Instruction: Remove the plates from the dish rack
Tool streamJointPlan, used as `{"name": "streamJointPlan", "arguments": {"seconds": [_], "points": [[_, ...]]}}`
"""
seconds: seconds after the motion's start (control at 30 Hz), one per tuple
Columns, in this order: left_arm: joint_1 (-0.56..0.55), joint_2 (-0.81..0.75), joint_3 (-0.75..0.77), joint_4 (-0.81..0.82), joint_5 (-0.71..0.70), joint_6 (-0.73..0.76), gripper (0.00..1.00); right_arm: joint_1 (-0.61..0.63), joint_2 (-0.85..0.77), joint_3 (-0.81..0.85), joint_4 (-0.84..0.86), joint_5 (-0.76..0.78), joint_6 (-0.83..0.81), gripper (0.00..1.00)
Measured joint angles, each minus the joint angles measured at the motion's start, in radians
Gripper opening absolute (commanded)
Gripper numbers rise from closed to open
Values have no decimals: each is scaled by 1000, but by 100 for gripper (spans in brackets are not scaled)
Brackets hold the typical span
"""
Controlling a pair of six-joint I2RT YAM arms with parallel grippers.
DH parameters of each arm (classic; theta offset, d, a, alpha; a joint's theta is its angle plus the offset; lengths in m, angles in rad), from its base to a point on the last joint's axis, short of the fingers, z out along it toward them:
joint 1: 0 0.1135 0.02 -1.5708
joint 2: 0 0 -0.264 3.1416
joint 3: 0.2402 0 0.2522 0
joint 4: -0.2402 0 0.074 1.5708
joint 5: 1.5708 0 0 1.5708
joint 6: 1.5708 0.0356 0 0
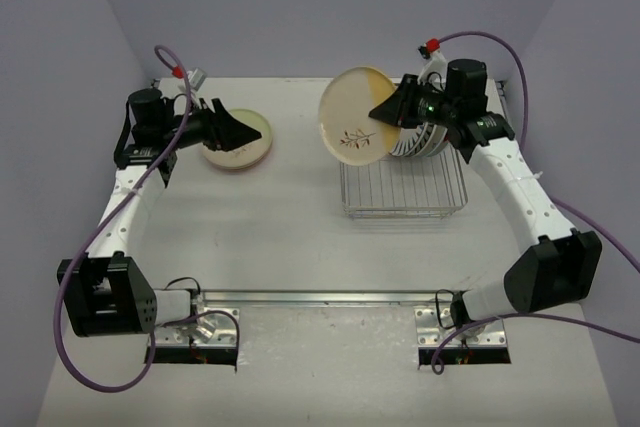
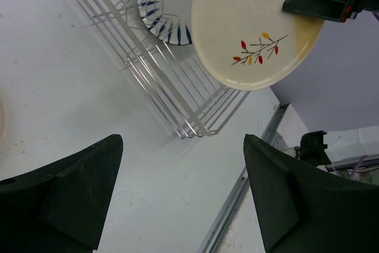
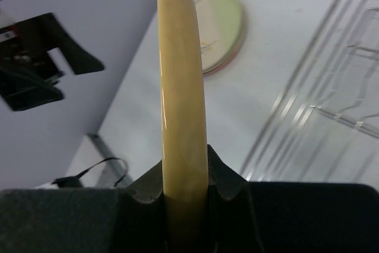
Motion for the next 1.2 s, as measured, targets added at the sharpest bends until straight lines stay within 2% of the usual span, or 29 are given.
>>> {"name": "streamJointPlan", "arguments": {"seconds": [0.17,0.37,0.47,0.6,0.73,0.77,0.8,0.87,0.9,1.0,1.03,1.13,1.2], "points": [[-28,-3,-56,42,63,-53,80,28,1,-91,141,-250,162,0],[-97,-7,-83,55,89,-62,79,109,5,-108,231,-380,213,0],[-128,-4,-83,62,101,-63,70,155,8,-108,260,-417,213,0],[-150,10,-83,71,141,-72,48,189,33,-108,275,-435,211,0],[-155,24,-90,123,180,-109,19,192,78,-108,300,-453,229,0],[-155,25,-98,144,192,-122,15,192,88,-108,307,-457,233,0],[-154,25,-108,163,204,-140,3,191,97,-108,313,-464,233,0],[-148,25,-126,193,225,-179,0,190,110,-108,321,-486,230,8],[-147,25,-133,203,231,-192,0,190,113,-108,321,-491,230,17],[-141,25,-146,227,245,-222,0,190,117,-107,311,-494,233,50],[-132,25,-150,241,251,-229,0,190,117,-104,306,-488,231,69],[-92,25,-169,285,266,-270,0,190,119,-82,275,-451,223,91],[-34,29,-177,299,268,-292,0,190,119,-64,243,-417,200,93]]}}
